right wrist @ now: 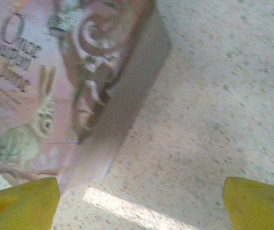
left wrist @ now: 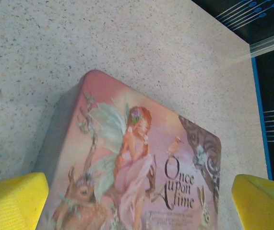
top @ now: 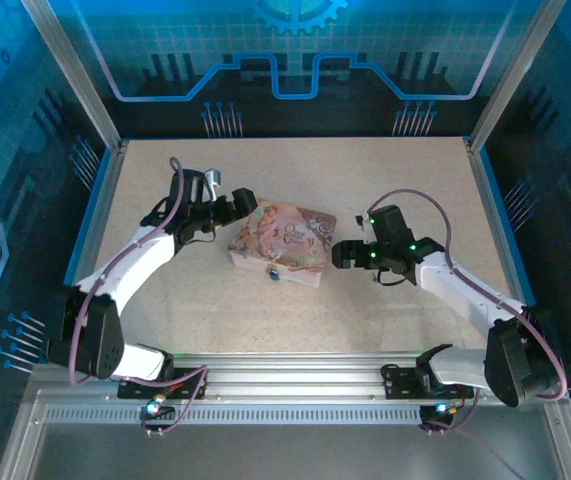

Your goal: Unlock a padlock with a key

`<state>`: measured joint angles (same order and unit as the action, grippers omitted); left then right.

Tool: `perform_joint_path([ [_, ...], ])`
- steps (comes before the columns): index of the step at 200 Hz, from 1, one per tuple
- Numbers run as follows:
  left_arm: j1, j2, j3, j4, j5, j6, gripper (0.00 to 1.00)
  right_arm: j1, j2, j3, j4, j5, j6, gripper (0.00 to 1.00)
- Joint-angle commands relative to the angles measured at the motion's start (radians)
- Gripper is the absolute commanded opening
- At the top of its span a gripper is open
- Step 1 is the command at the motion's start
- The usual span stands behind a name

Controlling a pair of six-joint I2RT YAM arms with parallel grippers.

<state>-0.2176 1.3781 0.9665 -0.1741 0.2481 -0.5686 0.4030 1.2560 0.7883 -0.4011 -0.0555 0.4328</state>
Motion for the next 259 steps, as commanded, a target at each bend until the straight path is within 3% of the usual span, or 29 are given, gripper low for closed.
perform_joint_path([
  [1, 0.000, -0.089, -0.074, -0.017, 0.007, -0.006, 0.99, -0.043, -0.024, -0.036, -0.099, 0.056, -0.024, 0.87],
  [64, -0.029, -0.265, -0.200, -0.043, 0.023, -0.057, 0.99, -0.167, 0.056, -0.051, -0.107, -0.023, -0.045, 0.66],
  [143, -0.031, -0.313, -0.236, -0.028, 0.039, -0.079, 0.99, -0.163, 0.213, -0.017, -0.124, 0.042, 0.004, 0.51],
  [259, -0.031, -0.286, -0.244, -0.002, 0.056, -0.083, 0.99, -0.099, 0.302, 0.036, -0.155, 0.112, 0.007, 0.33],
])
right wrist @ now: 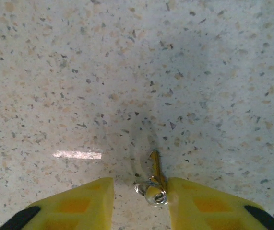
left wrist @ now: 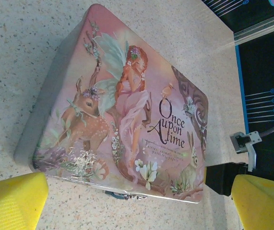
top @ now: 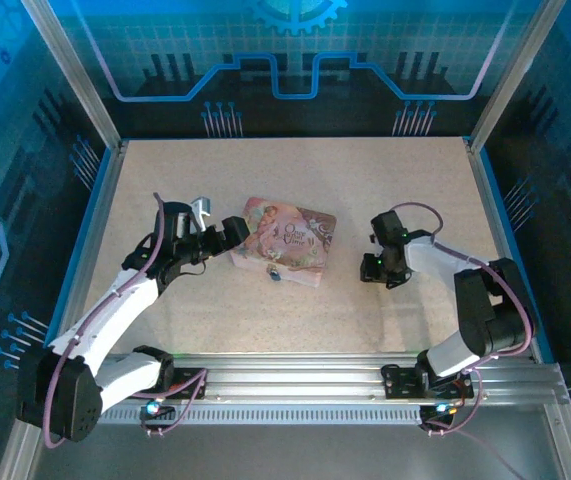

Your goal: Unlock a padlock with a key

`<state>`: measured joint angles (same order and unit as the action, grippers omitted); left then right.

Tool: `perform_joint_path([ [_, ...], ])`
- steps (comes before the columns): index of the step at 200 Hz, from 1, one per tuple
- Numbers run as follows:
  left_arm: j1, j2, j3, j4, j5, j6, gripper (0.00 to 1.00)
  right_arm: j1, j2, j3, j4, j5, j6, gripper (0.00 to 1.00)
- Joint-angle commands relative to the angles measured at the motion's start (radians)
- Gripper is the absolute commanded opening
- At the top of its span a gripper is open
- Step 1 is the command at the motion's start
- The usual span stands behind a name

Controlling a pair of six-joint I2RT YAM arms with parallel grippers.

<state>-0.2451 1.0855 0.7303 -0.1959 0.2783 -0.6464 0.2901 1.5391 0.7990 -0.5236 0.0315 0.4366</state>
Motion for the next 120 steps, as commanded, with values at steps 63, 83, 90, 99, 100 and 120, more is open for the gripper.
perform_joint_path([
  [63, -0.003, 0.009, -0.006, 0.018, 0.027, -0.006, 0.99, 0.039, 0.054, 0.044, -0.047, 0.043, 0.001, 0.25],
  [83, -0.003, 0.009, -0.006, 0.016, 0.027, -0.005, 0.99, 0.046, 0.062, 0.045, -0.051, 0.049, 0.003, 0.25],
  [90, -0.003, 0.010, -0.006, 0.016, 0.028, -0.004, 0.99, 0.049, 0.064, 0.046, -0.052, 0.050, 0.004, 0.25],
  [99, -0.003, 0.010, -0.007, 0.014, 0.027, -0.004, 0.99, 0.050, 0.063, 0.046, -0.054, 0.052, 0.005, 0.25],
  [100, -0.003, 0.009, -0.007, 0.015, 0.027, -0.005, 0.99, 0.050, 0.062, 0.046, -0.055, 0.053, 0.005, 0.25],
  [120, -0.003, 0.009, -0.005, 0.015, 0.029, -0.003, 0.99, 0.053, 0.055, 0.049, -0.062, 0.061, 0.006, 0.26],
])
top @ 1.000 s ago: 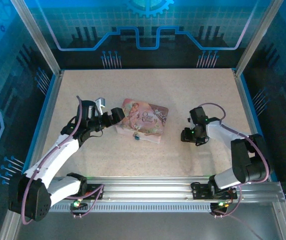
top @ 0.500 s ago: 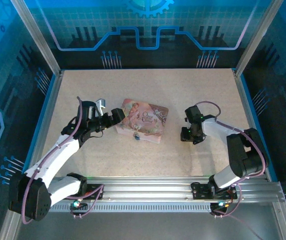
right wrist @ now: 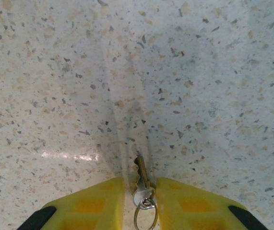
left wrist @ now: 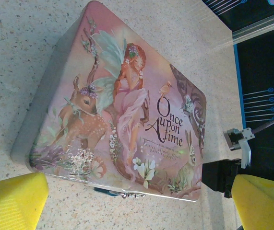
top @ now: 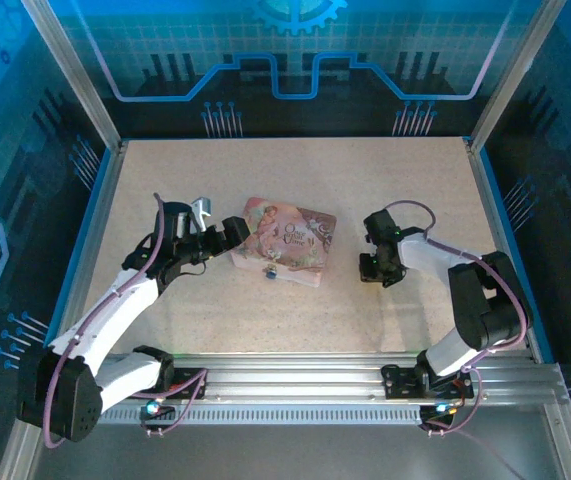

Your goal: Unlock a padlock with a key

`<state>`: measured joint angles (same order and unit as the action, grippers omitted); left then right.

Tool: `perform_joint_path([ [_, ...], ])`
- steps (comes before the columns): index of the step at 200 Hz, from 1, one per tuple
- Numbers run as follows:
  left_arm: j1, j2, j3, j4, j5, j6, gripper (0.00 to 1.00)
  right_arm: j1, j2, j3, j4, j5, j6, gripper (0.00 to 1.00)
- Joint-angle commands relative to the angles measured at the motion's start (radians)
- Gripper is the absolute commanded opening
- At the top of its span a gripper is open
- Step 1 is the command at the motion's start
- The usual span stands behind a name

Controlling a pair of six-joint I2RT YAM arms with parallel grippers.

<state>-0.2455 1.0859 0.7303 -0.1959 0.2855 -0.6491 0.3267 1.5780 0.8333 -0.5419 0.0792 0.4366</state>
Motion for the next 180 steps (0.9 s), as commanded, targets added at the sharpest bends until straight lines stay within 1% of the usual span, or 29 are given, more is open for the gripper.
perform_joint_path([
  [1, -0.003, 0.008, -0.006, 0.015, 0.021, -0.001, 0.99, 0.016, 0.014, 0.014, -0.045, 0.015, 0.006, 0.26],
  [58, -0.003, 0.008, -0.009, 0.016, 0.022, -0.002, 0.99, 0.021, -0.037, 0.011, -0.066, 0.045, 0.016, 0.29],
  [128, -0.003, 0.008, -0.013, 0.018, 0.024, -0.003, 0.99, 0.021, -0.027, 0.009, -0.074, 0.065, 0.031, 0.31],
  [180, -0.003, 0.009, -0.012, 0.019, 0.026, -0.003, 0.99, 0.023, -0.016, -0.012, -0.083, 0.024, 0.047, 0.30],
])
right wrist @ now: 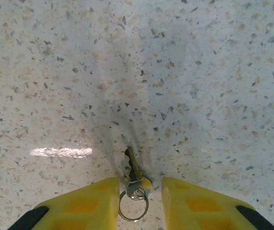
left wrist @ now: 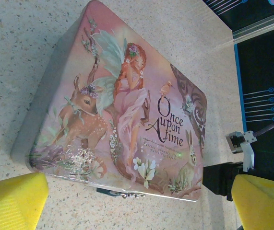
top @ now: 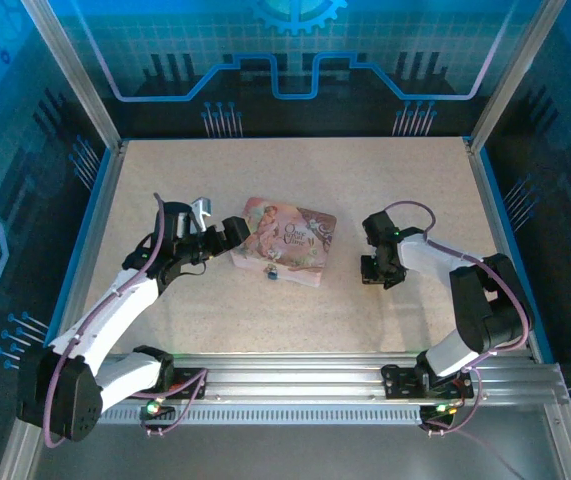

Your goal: Unlock a padlock with a key

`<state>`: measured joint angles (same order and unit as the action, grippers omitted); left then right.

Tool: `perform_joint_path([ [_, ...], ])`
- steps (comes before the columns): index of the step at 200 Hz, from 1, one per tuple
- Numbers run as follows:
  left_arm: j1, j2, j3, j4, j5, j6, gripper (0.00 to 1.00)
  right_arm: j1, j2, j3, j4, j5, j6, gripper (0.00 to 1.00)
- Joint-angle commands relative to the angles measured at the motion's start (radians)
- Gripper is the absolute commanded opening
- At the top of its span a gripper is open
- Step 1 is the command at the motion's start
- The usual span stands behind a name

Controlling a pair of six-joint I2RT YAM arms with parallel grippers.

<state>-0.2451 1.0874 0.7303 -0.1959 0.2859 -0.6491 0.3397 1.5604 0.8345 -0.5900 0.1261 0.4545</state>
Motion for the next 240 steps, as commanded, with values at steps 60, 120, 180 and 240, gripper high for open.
perform_joint_path([
  [60, -0.002, 0.012, -0.009, 0.019, 0.026, -0.001, 0.99, 0.013, -0.032, -0.061, -0.034, -0.033, 0.050, 0.25],
  [120, -0.003, 0.010, -0.009, 0.016, 0.026, -0.002, 0.99, 0.015, -0.020, -0.050, -0.027, -0.028, 0.044, 0.16],
  [180, -0.002, 0.008, -0.005, 0.013, 0.028, 0.000, 0.99, 0.015, -0.068, -0.052, -0.031, -0.004, 0.041, 0.04],
  [240, -0.003, -0.033, -0.008, 0.020, 0.057, -0.017, 0.99, 0.016, -0.178, -0.079, 0.073, -0.068, 0.027, 0.00],
])
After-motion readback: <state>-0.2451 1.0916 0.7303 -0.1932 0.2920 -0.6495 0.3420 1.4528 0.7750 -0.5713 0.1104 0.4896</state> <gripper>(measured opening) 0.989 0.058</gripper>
